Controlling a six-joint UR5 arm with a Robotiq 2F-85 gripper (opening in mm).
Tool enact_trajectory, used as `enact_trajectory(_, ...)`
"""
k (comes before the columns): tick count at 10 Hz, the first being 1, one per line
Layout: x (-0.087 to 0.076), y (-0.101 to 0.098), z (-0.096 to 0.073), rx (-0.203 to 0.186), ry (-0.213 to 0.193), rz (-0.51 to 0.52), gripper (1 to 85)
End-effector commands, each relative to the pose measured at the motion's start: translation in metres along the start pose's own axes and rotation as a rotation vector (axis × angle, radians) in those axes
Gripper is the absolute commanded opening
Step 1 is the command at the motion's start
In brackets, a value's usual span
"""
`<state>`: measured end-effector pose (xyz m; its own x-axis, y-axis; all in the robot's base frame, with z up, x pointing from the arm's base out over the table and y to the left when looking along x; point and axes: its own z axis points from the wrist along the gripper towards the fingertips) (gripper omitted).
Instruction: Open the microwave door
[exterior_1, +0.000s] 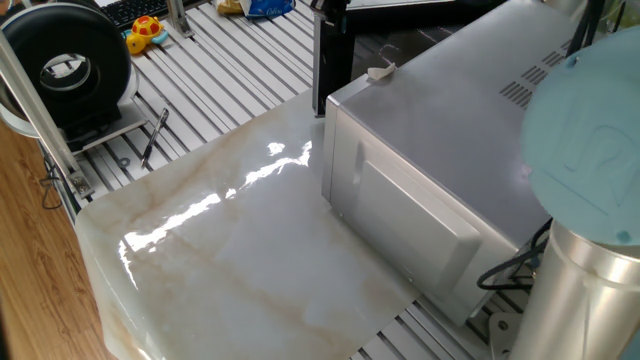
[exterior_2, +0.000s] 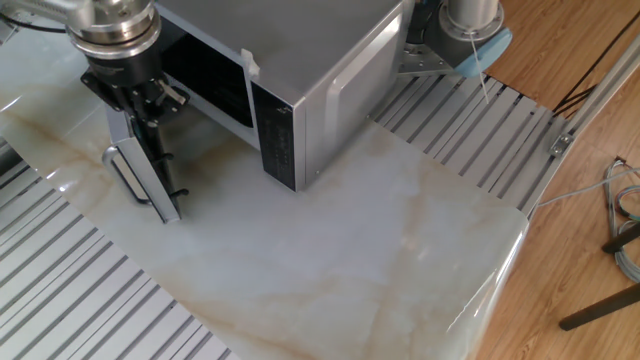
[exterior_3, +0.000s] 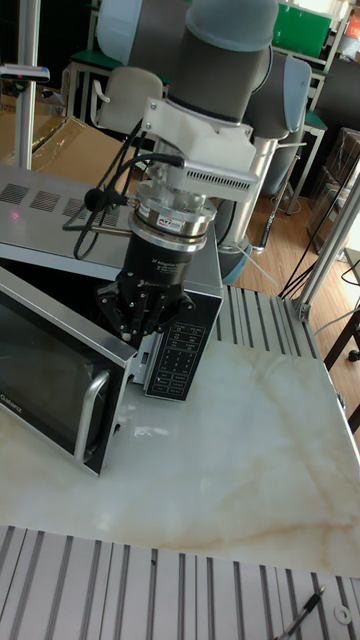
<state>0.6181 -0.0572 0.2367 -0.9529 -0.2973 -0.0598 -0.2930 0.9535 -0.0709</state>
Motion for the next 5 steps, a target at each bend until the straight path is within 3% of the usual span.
enact_trajectory(1,-0.002,0.043,-0.013,-0.044,-0.034,0.105,1.0)
enact_trajectory(3,-0.007,0.071,-0.03,-0.019,-0.044,0.186,1.0)
enact_trajectory(4,-0.01,0.073,-0.041,0.014,-0.026,0.188,1.0)
enact_trajectory(5,-0.013,0.075,-0.041,0.007,-0.027,0.155,1.0)
